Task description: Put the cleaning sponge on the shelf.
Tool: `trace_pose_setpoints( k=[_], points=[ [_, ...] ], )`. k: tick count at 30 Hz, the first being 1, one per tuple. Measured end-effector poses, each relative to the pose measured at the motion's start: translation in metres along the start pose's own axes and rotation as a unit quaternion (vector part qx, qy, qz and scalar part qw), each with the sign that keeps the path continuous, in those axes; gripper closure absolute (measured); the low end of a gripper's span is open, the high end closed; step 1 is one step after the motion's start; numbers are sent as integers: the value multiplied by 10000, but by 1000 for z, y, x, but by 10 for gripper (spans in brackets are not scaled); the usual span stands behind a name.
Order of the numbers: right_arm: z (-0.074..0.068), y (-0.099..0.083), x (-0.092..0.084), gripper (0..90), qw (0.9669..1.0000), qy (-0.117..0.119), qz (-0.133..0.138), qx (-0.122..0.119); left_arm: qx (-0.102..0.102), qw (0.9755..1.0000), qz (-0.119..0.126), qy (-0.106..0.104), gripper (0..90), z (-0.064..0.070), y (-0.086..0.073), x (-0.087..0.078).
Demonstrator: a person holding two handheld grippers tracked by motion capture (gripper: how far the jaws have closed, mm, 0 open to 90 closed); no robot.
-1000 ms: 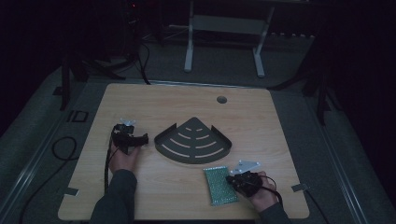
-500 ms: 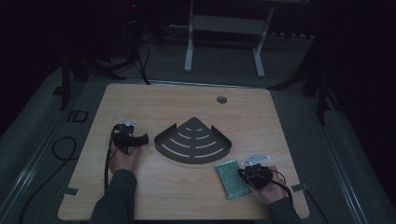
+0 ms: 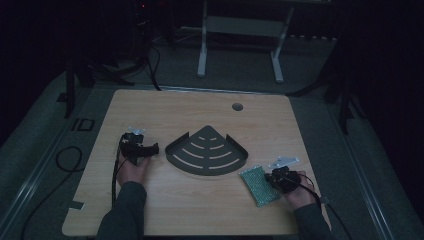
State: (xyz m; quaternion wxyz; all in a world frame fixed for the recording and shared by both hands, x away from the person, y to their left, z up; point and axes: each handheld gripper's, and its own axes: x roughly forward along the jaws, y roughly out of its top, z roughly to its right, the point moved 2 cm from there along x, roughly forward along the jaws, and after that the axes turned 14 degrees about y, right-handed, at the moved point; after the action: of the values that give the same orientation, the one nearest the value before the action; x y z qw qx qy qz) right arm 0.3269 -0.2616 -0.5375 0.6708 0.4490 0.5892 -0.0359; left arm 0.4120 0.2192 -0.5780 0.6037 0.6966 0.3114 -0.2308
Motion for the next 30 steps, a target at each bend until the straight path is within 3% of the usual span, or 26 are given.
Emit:
trace_pose_setpoints(
  k=[14, 25, 30],
  points=[
    [8, 12, -6, 850, 9997, 232, -29, 47, 0, 10000, 1, 0, 82, 0, 0, 0],
    [20, 22, -9, 809, 9977, 435, -488, 174, -5, 10000, 1, 2, 82, 0, 0, 0],
    [25, 27, -11, 800, 9968, 508, -558, 262, -6, 10000, 0, 2, 82, 0, 0, 0]
  ],
)
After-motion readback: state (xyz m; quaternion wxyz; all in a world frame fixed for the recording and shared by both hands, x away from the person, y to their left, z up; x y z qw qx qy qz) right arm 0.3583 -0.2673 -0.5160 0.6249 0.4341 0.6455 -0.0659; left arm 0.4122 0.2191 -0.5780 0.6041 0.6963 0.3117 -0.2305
